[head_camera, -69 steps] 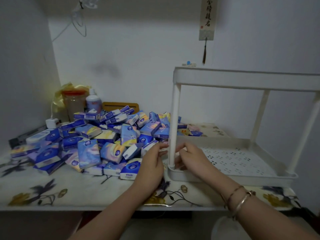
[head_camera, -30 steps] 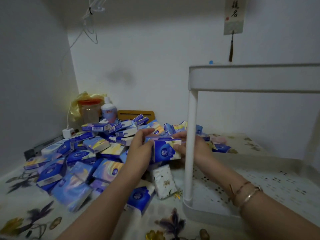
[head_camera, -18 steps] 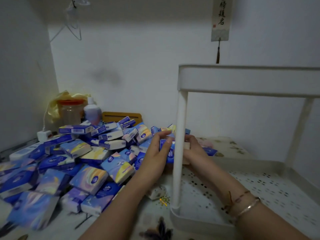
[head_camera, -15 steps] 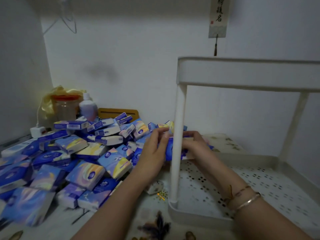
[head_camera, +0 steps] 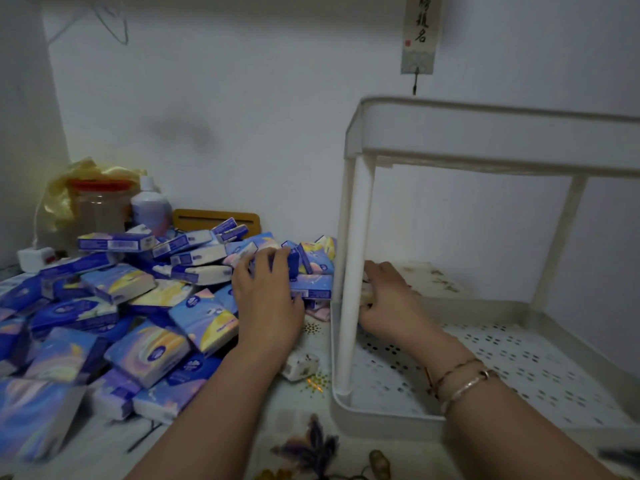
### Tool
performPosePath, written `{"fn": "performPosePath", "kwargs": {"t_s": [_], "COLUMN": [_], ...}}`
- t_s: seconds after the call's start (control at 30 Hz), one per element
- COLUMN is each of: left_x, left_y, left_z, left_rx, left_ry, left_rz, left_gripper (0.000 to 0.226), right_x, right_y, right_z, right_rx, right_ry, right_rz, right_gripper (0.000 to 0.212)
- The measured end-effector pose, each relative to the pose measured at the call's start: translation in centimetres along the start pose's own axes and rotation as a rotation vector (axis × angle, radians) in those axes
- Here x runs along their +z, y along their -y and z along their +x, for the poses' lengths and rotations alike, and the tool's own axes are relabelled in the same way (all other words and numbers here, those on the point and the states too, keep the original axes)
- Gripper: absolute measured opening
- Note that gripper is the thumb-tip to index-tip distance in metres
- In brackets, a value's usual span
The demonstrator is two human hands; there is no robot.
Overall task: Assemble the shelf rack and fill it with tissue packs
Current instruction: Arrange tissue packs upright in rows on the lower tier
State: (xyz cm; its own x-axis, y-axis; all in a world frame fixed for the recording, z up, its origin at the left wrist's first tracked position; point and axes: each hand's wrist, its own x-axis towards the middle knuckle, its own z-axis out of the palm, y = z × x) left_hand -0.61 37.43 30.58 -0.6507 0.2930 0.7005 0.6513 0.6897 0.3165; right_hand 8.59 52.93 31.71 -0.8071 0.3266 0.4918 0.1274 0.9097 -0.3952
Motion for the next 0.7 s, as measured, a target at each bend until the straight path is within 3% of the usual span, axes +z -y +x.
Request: {"fn": "performPosePath", "kwargs": {"t_s": [0.07, 0.17, 0.37, 0.53, 0.6, 0.7], "left_x": [-0.1, -0.2, -0.2, -0.1, 0.5, 1.8], "left_y": [-0.1, -0.2, -0.1, 0.2, 0.1, -0.2], "left_z": [0.0, 0.0, -0.1, 0.5, 0.6, 0.2], "left_rx": [-0.010, -0.057, -0.072, -0.003, 0.055, 0.145], "left_ry": [0.003, 0.004, 0.047, -0.078, -0.019, 0.208], "left_rz": [0.005, -0.020, 0.054, -0.206, -0.315, -0.167], "left_gripper": [0.069, 0.065, 0.035, 0.031, 0.039, 0.044], "right_x": [0.2, 0.6, 1.9, 2.0, 1.9, 2.3], "right_y": [-0.2, -0.9, -1.1, -0.9, -0.9, -1.2], "right_z": [0.3, 0.5, 0.8, 0.8, 0.7, 0.9], "right_rx": [0.001, 0.035, 0.040, 0.099, 0.126, 0.174], "right_ry": [0.001, -0.009, 0.007, 0.000, 0.012, 0.073], "right_rz": [0.011, 0.016, -0.221, 0.011, 0.034, 0.025], "right_gripper": [0.065, 0.061, 0.050, 0.078, 0.074, 0.072]}}
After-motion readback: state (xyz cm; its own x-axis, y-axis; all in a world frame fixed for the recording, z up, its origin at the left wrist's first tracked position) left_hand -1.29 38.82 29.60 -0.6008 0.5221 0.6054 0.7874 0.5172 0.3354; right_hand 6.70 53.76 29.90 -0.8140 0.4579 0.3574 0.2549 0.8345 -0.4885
